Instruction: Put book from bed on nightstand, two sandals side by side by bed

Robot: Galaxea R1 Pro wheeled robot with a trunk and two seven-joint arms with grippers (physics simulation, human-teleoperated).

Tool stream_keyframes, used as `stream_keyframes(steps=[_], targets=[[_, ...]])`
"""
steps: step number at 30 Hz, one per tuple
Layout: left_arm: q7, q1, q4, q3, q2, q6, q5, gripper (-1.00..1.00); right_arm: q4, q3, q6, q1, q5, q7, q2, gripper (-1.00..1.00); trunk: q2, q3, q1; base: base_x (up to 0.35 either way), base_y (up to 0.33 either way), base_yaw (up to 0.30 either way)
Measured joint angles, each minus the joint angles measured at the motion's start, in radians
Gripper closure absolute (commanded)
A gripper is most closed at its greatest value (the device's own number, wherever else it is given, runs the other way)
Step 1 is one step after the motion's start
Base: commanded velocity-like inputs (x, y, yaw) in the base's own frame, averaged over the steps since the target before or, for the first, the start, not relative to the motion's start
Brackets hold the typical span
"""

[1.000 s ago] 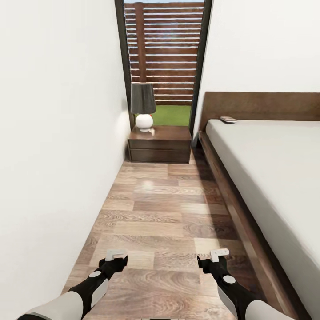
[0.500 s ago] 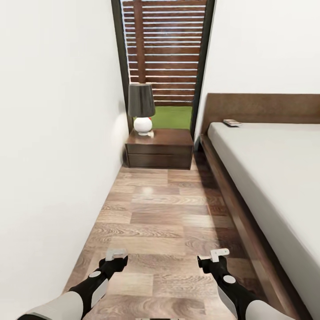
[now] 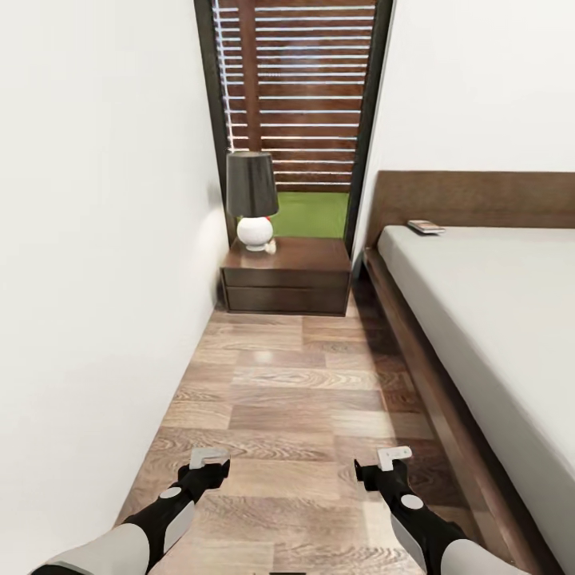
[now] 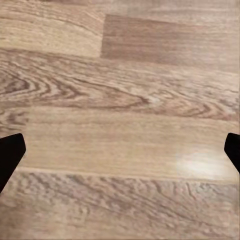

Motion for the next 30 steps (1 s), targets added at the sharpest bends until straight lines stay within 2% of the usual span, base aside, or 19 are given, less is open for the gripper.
stream_keyframes(steps=[17,19,26,30], targets=[[0.000,0.000,0.000,-0.001,0.000,0.000,0.000,-1.00,0.016,-0.005,-0.019,0.018,-0.005,0.004,0.000,-1.00,0.000,0.000,0.000,0.331,0.000,0.000],[-0.001,0.000,-0.001,-0.002,-0.001,0.000,0.000,-1.00,0.022,-0.005,-0.018,0.022,-0.007,0.006,0.017,-1.00,0.000,0.000,0.000,0.331,0.000,0.000],[-0.004,0.000,-0.001,-0.006,-0.003,0.000,-0.001,-1.00,0.047,-0.002,-0.012,0.024,-0.001,-0.023,0.036,-1.00,0.000,0.000,0.000,0.331,0.000,0.000],[-0.006,0.000,-0.001,-0.005,-0.003,0.000,-0.002,-1.00,0.092,-0.002,-0.024,0.024,0.005,-0.074,0.098,-1.00,0.000,0.000,0.000,0.331,0.000,0.000]])
